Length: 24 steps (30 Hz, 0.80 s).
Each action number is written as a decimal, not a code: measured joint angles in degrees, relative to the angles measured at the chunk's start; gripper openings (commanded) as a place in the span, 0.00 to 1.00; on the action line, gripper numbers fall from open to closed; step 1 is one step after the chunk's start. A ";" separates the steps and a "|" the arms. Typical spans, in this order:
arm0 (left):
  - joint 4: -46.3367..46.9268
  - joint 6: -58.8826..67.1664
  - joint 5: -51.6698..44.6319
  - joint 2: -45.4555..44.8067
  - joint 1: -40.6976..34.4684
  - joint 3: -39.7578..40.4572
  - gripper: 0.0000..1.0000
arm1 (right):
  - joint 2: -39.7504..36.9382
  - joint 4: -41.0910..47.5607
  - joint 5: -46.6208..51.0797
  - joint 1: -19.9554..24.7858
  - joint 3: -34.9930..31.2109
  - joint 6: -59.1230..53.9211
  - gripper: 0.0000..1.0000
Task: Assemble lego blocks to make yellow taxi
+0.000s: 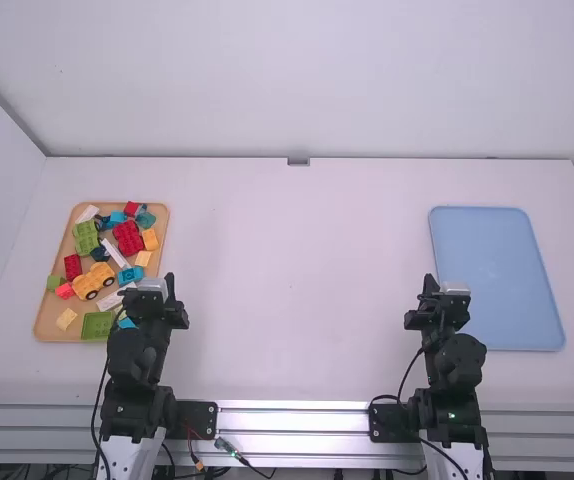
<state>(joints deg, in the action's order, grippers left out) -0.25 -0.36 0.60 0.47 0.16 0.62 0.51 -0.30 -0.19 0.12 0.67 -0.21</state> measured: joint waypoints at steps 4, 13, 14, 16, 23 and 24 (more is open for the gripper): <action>-0.02 -0.02 0.02 0.00 -0.02 0.00 0.01 | 0.02 -0.09 0.07 0.00 0.00 -0.04 0.01; -0.11 -0.02 0.09 2.27 0.00 0.04 0.08 | 2.60 0.44 0.07 0.00 0.31 -0.04 0.08; -0.09 -0.02 0.20 2.95 -0.02 0.24 0.09 | 3.54 0.87 0.02 0.00 0.72 -0.13 0.09; -0.11 -0.02 0.57 4.35 -0.02 0.98 0.12 | 5.07 1.36 0.11 0.00 1.70 0.00 0.12; -1.18 -0.02 2.67 9.62 -0.07 5.22 0.21 | 12.61 2.60 0.31 0.00 7.89 0.04 0.22; -1.44 0.00 3.13 11.04 -0.07 6.19 0.24 | 14.27 2.95 0.37 0.00 9.31 0.00 0.24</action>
<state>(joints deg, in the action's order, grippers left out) -1.69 -0.36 3.73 11.51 0.10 6.81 14.79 2.66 0.19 0.12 9.98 -0.21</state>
